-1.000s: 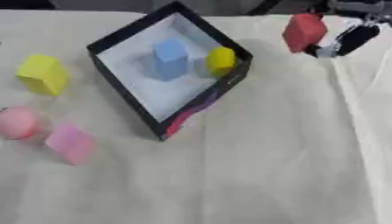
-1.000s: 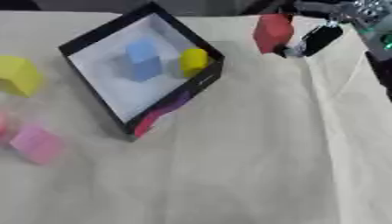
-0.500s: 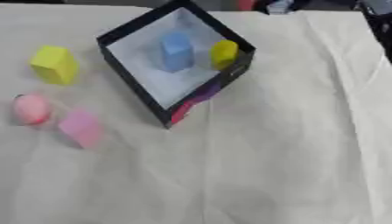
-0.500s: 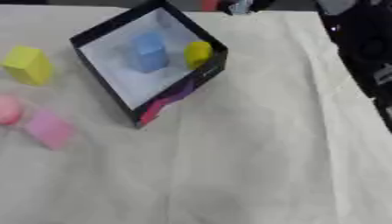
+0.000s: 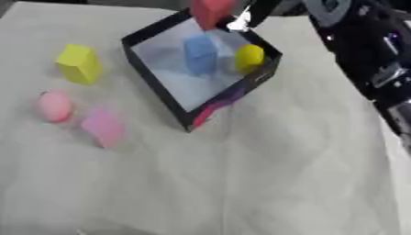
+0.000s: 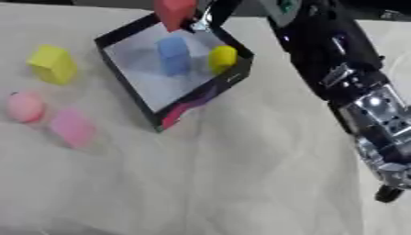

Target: Pick up objects on the table and place them in the box.

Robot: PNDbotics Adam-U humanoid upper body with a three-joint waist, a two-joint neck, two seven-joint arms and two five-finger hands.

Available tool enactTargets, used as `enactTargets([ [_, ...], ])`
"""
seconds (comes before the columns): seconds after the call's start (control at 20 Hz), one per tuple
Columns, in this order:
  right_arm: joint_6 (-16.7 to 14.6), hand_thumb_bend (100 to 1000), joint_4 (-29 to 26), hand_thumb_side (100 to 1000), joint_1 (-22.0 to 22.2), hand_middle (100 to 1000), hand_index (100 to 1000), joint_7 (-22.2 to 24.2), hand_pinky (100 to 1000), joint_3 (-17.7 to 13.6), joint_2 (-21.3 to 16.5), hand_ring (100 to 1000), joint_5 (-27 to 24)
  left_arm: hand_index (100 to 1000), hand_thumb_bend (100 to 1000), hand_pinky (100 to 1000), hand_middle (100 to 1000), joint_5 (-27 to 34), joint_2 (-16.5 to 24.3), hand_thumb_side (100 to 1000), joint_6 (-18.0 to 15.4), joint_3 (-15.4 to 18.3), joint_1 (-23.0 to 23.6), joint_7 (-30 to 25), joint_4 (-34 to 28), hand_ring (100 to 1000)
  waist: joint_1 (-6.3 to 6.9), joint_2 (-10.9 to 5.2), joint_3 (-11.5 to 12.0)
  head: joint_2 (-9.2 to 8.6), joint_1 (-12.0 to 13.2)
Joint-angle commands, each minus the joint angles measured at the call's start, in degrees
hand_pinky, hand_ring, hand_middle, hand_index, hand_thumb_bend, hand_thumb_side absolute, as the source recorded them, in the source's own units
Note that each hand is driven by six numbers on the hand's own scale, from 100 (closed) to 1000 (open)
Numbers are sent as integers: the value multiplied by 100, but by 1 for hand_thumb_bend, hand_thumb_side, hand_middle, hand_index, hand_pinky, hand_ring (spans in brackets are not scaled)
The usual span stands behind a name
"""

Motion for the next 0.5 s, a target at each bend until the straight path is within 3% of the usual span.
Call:
enactTargets([
  [0.05, -693, 100, 259, 303, -89, 399, 563, 499, 770, -184, 183, 560, 509, 788, 100, 891, 845, 59, 198, 644, -86, 50, -125, -9, -116, 1000, -81, -116, 98, -75, -207],
  [0.4, -579, 100, 730, 314, 2, 409, 572, 75, 770, -413, 433, 564, 1416, 787, 100, 892, 843, -46, 105, 643, -80, 42, -249, -112, -116, 1000, -191, 133, 396, -277, -391],
  [0.5, -589, 143, 760, 351, 13, 494, 666, -46, 784, -425, 443, 626, 1582, 788, 100, 892, 843, -88, 84, 644, -63, 43, -239, -132, -116, 1000, -201, 158, 402, -288, -371],
])
